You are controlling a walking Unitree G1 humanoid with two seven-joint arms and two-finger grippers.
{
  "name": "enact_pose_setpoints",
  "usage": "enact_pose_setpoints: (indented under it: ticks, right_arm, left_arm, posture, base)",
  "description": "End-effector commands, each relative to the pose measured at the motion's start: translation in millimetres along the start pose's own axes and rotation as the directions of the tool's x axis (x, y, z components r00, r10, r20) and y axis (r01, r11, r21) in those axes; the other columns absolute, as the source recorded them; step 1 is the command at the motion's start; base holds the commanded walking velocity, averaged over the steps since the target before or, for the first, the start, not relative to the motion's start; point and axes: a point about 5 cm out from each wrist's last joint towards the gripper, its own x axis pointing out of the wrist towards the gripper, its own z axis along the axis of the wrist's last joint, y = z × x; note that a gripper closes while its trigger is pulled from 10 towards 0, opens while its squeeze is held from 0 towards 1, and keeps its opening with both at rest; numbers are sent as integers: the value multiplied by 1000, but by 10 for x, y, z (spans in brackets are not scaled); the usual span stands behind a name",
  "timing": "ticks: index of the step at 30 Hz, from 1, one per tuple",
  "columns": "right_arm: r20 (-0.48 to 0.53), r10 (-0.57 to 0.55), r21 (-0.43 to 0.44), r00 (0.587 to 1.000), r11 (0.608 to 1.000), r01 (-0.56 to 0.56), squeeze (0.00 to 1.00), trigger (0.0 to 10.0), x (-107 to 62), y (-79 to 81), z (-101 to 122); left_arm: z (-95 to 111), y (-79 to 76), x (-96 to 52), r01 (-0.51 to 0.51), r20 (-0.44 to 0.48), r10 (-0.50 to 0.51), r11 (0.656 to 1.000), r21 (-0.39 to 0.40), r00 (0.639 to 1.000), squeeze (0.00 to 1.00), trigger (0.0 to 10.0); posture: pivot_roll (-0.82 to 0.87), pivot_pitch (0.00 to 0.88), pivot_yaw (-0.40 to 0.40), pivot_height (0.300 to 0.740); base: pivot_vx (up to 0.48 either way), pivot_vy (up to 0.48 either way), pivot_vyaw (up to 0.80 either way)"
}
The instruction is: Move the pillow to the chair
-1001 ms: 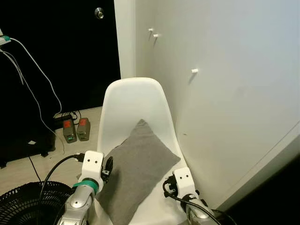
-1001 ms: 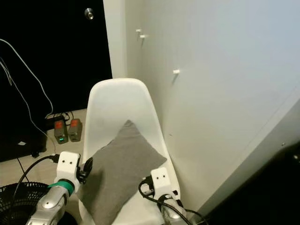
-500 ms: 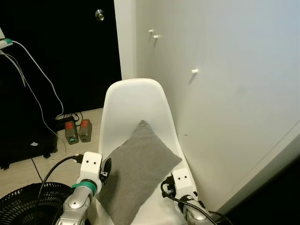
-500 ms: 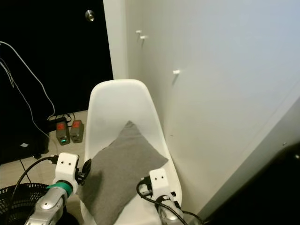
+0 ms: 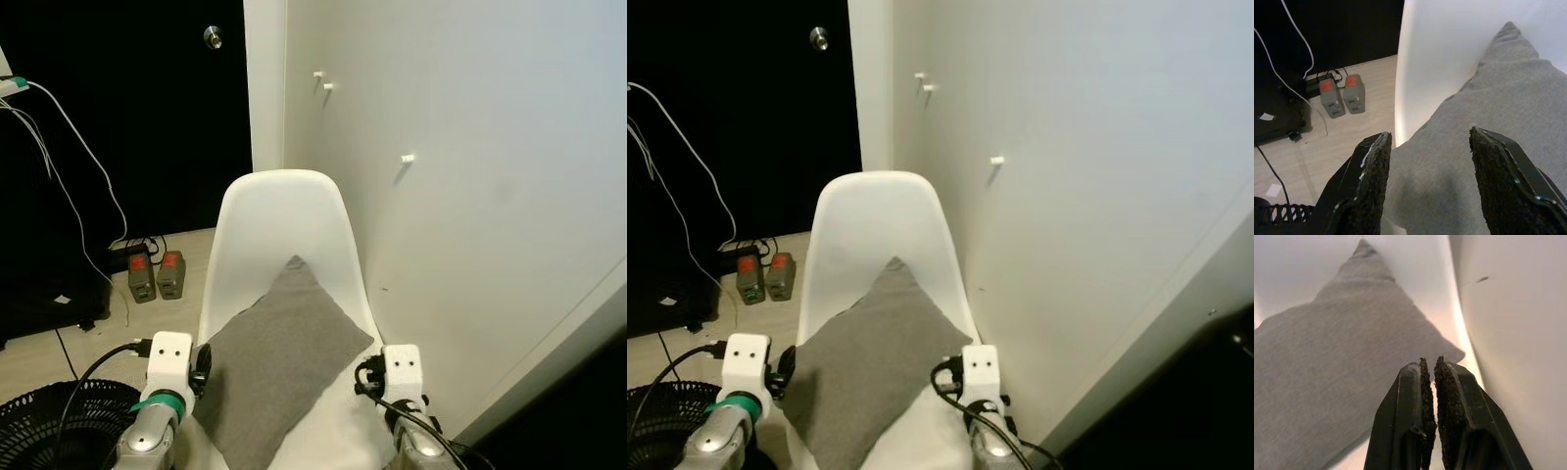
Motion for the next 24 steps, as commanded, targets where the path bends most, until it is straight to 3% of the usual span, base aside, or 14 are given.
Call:
enact_pose_setpoints:
  ticks: [1,16,24]
  right_arm:
    - [13,-4,-9,1000,1000,4,0,10000,2,-46,22]
    - [31,18,-17,999,1000,-17,0,10000,-6,-39,48]
    - [29,4,-13,1000,1000,-4,0,10000,-17,-40,37]
  left_arm:
    - [-117,70,-70,-22,-33,22,1000,12,999,0,10000]
    - [-138,89,-100,-21,-31,21,1000,3,999,0,10000]
    - [-81,17,-62,17,-14,-17,1000,-10,1000,0,10000]
  posture:
    - [-31,29,-7,740]
    - [-37,47,-1,740]
    - [-47,52,14,740]
  base:
    - [0,0,0]
    - [0,0,0]
    - [0,0,0]
